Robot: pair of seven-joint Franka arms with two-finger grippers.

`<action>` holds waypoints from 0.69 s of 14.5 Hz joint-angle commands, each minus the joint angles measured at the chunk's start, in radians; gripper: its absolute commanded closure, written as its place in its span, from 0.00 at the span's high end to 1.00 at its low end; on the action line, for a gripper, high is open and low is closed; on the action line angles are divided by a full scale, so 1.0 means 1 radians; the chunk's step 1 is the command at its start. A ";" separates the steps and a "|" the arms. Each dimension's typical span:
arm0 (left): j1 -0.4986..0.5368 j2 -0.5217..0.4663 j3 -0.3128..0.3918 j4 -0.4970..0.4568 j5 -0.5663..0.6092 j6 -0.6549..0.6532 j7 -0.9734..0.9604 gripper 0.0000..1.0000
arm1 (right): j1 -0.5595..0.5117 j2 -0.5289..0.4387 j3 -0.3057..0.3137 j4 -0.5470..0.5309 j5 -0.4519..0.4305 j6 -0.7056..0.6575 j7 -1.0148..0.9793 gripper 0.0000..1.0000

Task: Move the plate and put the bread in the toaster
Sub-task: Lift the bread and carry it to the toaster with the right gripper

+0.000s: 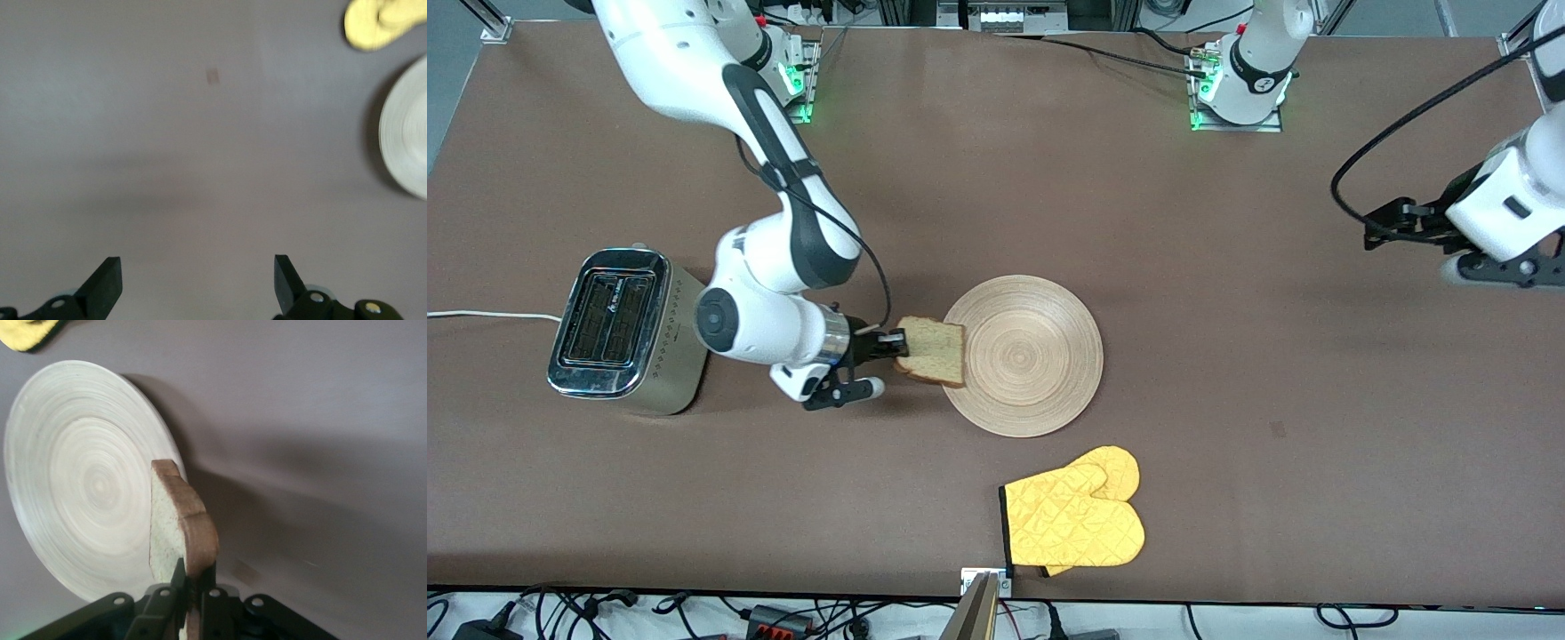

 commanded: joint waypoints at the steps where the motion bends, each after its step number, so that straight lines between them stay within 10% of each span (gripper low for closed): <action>1: -0.029 -0.096 0.039 -0.129 -0.008 0.092 -0.011 1.00 | -0.002 -0.077 -0.066 0.049 -0.151 -0.181 0.003 0.00; 10: -0.039 -0.087 0.020 -0.066 -0.016 0.054 0.026 1.00 | 0.001 -0.203 -0.266 0.056 -0.500 -0.476 0.214 0.00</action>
